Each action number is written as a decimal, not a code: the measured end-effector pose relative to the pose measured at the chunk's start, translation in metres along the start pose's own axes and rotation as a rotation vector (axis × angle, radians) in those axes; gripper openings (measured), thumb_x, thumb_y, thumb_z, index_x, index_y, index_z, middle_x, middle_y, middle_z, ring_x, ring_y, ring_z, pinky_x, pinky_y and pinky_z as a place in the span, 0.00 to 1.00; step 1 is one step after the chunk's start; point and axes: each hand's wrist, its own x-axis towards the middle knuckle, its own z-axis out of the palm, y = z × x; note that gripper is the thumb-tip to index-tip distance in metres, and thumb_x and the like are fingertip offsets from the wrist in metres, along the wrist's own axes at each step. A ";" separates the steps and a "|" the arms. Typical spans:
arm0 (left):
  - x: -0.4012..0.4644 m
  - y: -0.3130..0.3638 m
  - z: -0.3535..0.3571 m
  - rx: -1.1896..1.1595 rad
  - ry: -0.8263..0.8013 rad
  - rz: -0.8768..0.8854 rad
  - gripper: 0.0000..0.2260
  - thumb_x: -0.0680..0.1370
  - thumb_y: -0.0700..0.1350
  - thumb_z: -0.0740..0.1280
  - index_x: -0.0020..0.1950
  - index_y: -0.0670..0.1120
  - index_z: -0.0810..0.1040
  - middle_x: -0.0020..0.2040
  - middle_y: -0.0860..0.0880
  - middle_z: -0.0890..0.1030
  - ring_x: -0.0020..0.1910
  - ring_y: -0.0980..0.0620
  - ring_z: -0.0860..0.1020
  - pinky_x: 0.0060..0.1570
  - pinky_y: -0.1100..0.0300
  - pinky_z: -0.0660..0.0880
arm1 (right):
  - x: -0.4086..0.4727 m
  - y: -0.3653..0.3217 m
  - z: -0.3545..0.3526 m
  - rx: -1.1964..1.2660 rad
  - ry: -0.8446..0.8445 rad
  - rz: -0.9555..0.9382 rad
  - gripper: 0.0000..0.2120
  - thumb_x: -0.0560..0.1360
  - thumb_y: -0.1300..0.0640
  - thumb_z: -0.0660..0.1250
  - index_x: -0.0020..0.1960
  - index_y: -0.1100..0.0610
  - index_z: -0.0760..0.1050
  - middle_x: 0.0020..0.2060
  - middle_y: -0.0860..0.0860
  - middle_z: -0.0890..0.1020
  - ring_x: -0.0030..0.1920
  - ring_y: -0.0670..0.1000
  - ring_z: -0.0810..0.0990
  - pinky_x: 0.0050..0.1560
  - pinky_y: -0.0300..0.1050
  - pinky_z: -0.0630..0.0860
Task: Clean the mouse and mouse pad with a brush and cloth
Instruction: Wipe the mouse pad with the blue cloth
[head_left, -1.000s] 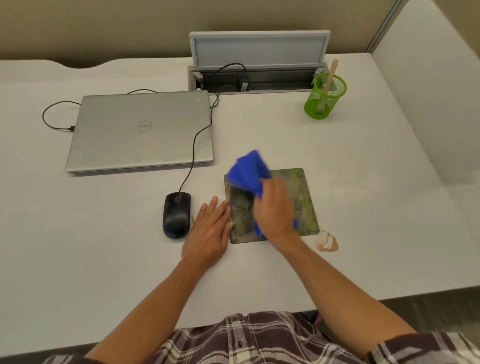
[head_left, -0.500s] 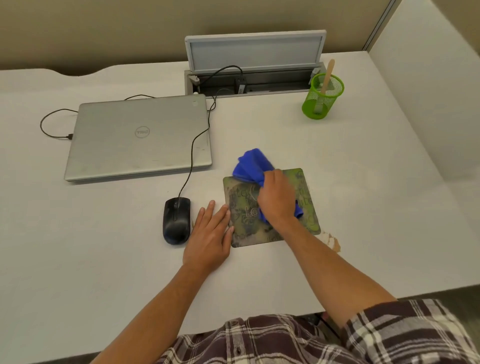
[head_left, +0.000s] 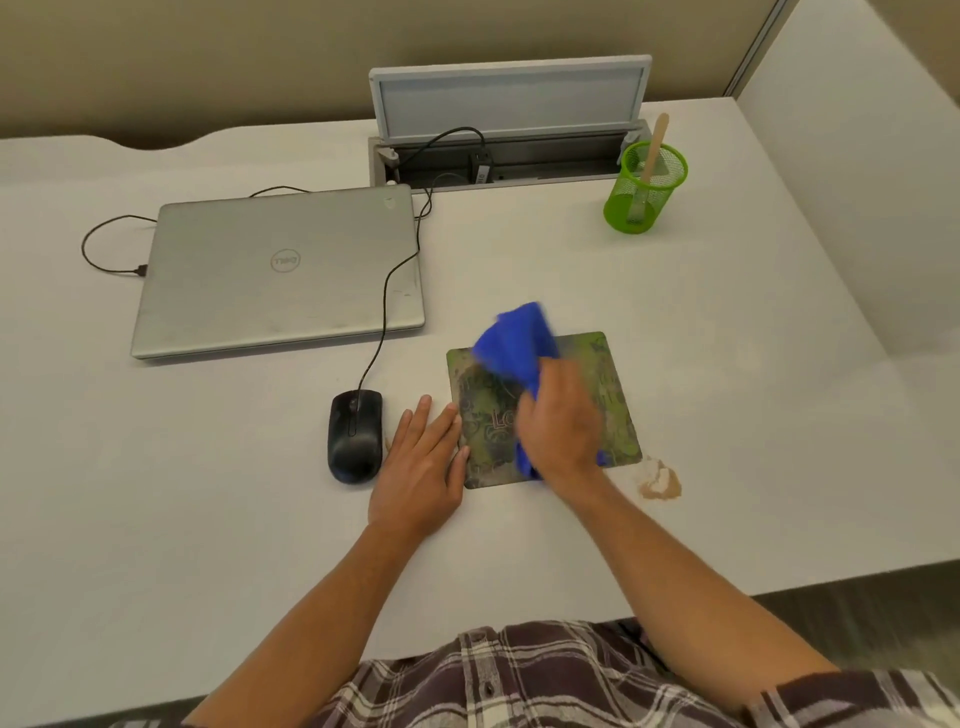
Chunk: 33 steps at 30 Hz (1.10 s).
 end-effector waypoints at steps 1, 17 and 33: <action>0.000 0.000 0.000 -0.006 0.009 0.007 0.22 0.83 0.51 0.55 0.75 0.44 0.66 0.77 0.49 0.63 0.78 0.49 0.49 0.76 0.52 0.46 | -0.015 -0.013 0.005 -0.013 -0.051 -0.069 0.06 0.72 0.63 0.68 0.49 0.62 0.75 0.41 0.57 0.77 0.36 0.56 0.76 0.28 0.49 0.73; -0.002 0.002 -0.002 0.032 -0.010 -0.001 0.23 0.83 0.52 0.54 0.77 0.44 0.62 0.77 0.50 0.61 0.78 0.51 0.45 0.75 0.54 0.41 | -0.002 0.061 -0.019 -0.188 -0.041 0.283 0.08 0.76 0.62 0.64 0.54 0.63 0.71 0.48 0.59 0.75 0.41 0.60 0.76 0.31 0.47 0.65; -0.002 0.003 -0.001 -0.010 0.054 0.003 0.20 0.82 0.49 0.59 0.73 0.42 0.69 0.74 0.47 0.67 0.77 0.47 0.53 0.75 0.50 0.51 | -0.034 -0.001 -0.003 -0.125 -0.210 -0.051 0.07 0.76 0.59 0.66 0.52 0.61 0.74 0.44 0.56 0.76 0.35 0.54 0.75 0.27 0.49 0.75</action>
